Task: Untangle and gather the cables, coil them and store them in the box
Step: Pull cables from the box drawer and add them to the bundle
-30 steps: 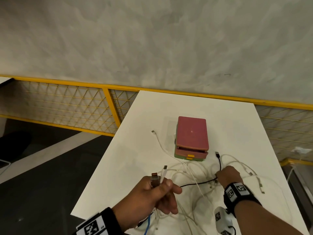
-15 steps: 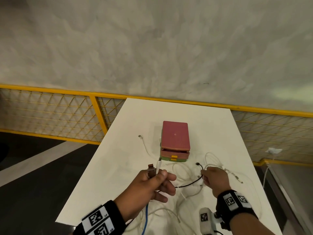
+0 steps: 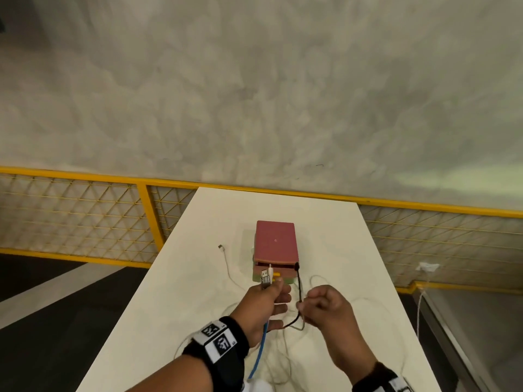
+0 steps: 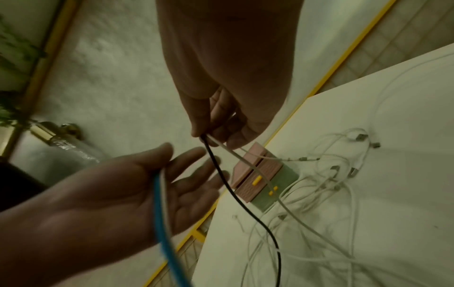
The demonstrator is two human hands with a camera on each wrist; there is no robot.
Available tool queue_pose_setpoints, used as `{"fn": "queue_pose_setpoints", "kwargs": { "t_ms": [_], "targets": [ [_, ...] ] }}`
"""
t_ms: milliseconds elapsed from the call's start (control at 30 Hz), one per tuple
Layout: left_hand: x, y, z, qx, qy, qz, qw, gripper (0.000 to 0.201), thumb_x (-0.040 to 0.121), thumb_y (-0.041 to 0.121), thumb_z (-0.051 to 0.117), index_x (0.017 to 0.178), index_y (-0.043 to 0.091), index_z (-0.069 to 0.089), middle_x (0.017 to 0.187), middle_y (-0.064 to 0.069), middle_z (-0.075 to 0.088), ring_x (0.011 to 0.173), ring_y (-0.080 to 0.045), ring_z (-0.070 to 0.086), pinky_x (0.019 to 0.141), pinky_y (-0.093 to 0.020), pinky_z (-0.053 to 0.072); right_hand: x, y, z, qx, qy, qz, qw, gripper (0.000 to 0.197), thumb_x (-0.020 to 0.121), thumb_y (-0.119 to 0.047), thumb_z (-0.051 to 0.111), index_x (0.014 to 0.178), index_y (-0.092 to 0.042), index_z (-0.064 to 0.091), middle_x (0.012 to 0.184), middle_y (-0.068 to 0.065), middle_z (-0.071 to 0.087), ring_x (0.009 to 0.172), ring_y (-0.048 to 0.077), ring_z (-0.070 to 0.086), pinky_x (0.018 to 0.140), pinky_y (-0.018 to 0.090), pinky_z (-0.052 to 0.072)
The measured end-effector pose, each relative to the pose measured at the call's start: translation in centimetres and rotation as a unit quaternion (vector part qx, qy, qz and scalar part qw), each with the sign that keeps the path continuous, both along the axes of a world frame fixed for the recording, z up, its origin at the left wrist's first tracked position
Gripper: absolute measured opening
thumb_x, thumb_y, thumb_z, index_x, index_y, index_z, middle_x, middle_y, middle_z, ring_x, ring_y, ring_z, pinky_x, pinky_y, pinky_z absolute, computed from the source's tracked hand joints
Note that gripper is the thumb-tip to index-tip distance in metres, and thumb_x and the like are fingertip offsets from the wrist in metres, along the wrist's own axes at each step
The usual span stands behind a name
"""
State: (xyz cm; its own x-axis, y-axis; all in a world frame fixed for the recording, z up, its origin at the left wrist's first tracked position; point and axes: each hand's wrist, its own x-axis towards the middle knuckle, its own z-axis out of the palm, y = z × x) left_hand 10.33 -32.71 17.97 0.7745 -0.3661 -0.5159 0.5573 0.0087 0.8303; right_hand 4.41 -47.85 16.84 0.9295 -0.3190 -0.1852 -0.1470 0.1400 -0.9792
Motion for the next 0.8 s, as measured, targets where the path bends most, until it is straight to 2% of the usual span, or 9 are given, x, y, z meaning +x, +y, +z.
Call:
{"fn": "queue_pose_setpoints", "kwargs": {
  "t_ms": [100,200,333,433,533,600,667,733,800],
  "targets": [
    [0.3,-0.7,0.1,-0.011,-0.001,0.004,1.0,0.044,0.097,0.051,0.047,0.112,0.015,0.068,0.107,0.0,0.072,0.101,-0.02,0.066,0.081,-0.038,0.05,-1.1,1.1,0.5,-0.07,-0.003,0.052,0.996,0.023,0.074,0.012,0.072,0.085,-0.003,0.059,0.064,0.006,0.066,0.06,0.012,0.06,0.06,0.025,0.048],
    [-0.1,-1.0,0.2,-0.031,-0.017,-0.017,0.999,0.044,0.098,0.047,0.049,0.109,0.009,0.068,0.091,-0.007,0.069,0.084,-0.023,0.066,0.071,-0.035,0.05,-1.7,1.7,0.5,-0.116,-0.001,0.09,0.989,0.023,0.071,0.007,0.073,0.082,-0.009,0.061,0.067,0.004,0.065,0.064,0.016,0.06,0.061,0.028,0.047],
    [-0.5,-0.9,-0.4,0.026,-0.067,-0.009,0.997,0.035,0.098,0.037,0.052,0.102,0.008,0.071,0.077,-0.004,0.064,0.068,-0.018,0.06,0.059,-0.028,0.042,-1.9,2.1,0.1,-0.142,0.01,0.106,0.984,0.021,0.072,0.004,0.073,0.083,-0.009,0.06,0.065,0.004,0.067,0.062,0.016,0.059,0.06,0.03,0.045],
    [-0.1,-0.1,-0.4,0.029,-0.065,0.042,0.997,0.032,0.099,0.033,0.051,0.099,0.008,0.071,0.072,0.001,0.061,0.064,-0.015,0.056,0.058,-0.027,0.041,-1.8,1.3,-0.5,-0.124,0.027,0.045,0.991,0.019,0.073,0.004,0.074,0.082,-0.006,0.06,0.066,0.008,0.067,0.063,0.017,0.06,0.063,0.033,0.047],
    [0.5,1.3,0.3,-0.028,-0.046,0.095,0.994,0.024,0.099,0.024,0.051,0.098,0.005,0.067,0.066,-0.002,0.057,0.056,-0.016,0.051,0.055,-0.029,0.043,-1.5,-0.1,-1.4,-0.1,0.055,-0.058,0.992,0.015,0.077,0.005,0.071,0.083,-0.006,0.062,0.074,0.012,0.069,0.067,0.022,0.061,0.063,0.029,0.044],
    [0.7,2.3,1.0,-0.084,-0.038,0.107,0.99,0.025,0.1,0.021,0.051,0.101,0.003,0.067,0.059,-0.002,0.05,0.05,-0.015,0.044,0.05,-0.027,0.039,-1.5,-0.6,-2.0,-0.125,0.101,-0.072,0.984,0.014,0.081,-0.008,0.072,0.092,-0.013,0.064,0.091,0.01,0.071,0.083,0.02,0.065,0.071,0.028,0.046],
    [0.6,2.9,1.6,-0.107,-0.042,0.101,0.988,0.027,0.101,0.023,0.05,0.105,0.002,0.067,0.055,0.0,0.044,0.048,-0.013,0.04,0.048,-0.027,0.035,-2.0,-0.4,-2.1,-0.151,0.157,-0.03,0.976,0.019,0.083,-0.026,0.072,0.099,-0.019,0.063,0.101,0.005,0.068,0.088,0.017,0.062,0.076,0.029,0.044],
    [0.3,3.1,2.2,-0.132,-0.04,0.097,0.986,0.027,0.101,0.025,0.05,0.102,0.005,0.068,0.055,0.001,0.042,0.049,-0.012,0.04,0.05,-0.028,0.035,-2.7,0.4,-1.3,-0.129,0.214,0.029,0.968,0.023,0.086,-0.036,0.067,0.096,-0.015,0.064,0.095,0.002,0.066,0.078,0.017,0.058,0.071,0.029,0.042],
    [-0.3,3.0,3.1,-0.17,-0.036,0.093,0.98,0.029,0.1,0.026,0.05,0.095,0.006,0.07,0.058,-0.001,0.047,0.051,-0.014,0.044,0.055,-0.031,0.04,-3.2,1.9,-0.1,-0.024,0.268,0.108,0.957,0.034,0.092,-0.045,0.058,0.09,-0.011,0.065,0.081,0.004,0.064,0.068,0.018,0.057,0.064,0.028,0.041]
  ]
}}
